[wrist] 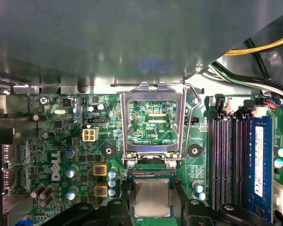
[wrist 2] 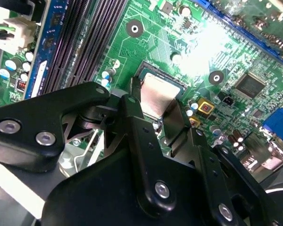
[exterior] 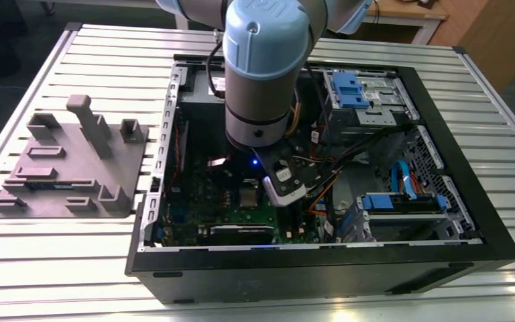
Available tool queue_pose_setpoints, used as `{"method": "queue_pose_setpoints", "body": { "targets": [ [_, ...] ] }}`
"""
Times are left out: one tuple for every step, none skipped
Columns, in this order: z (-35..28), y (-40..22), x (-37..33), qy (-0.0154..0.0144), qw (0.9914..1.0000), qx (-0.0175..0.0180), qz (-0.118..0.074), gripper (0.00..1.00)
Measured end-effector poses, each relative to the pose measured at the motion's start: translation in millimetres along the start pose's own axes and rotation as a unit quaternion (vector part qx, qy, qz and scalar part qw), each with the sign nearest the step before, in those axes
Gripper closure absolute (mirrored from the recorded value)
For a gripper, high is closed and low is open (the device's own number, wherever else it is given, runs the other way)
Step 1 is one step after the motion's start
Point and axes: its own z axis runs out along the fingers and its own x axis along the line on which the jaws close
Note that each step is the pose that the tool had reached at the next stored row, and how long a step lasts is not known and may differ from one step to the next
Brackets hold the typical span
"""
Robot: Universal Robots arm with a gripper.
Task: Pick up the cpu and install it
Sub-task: 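Place the cpu into insertion slot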
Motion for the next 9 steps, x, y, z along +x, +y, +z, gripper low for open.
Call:
{"method": "queue_pose_setpoints", "body": {
  "targets": [
    [0.3,0.0,0.0,0.0000,1.00000,-0.0001,0.000,0.56],
    [0.5,0.0,0.0,0.0000,1.00000,0.0000,0.000,0.56],
    [0.7,0.0,0.0,0.0000,1.00000,0.0001,0.001,0.56],
    [0.9,0.0,0.0,0.0000,1.00000,0.0001,0.002,0.56],
    [1.2,0.0,0.0,0.0000,1.00000,-0.0001,0.002,0.56],
    [1.5,0.0,0.0,0.0000,1.00000,-0.0001,0.003,0.56],
    [1.8,0.0,0.0,0.0000,1.00000,0.0000,0.003,0.56],
    [2.1,0.0,0.1,0.0001,1.00000,-0.0001,0.003,0.56],
    [2.3,0.0,0.1,0.0001,1.00000,0.0001,0.003,0.56]
  ]
}}
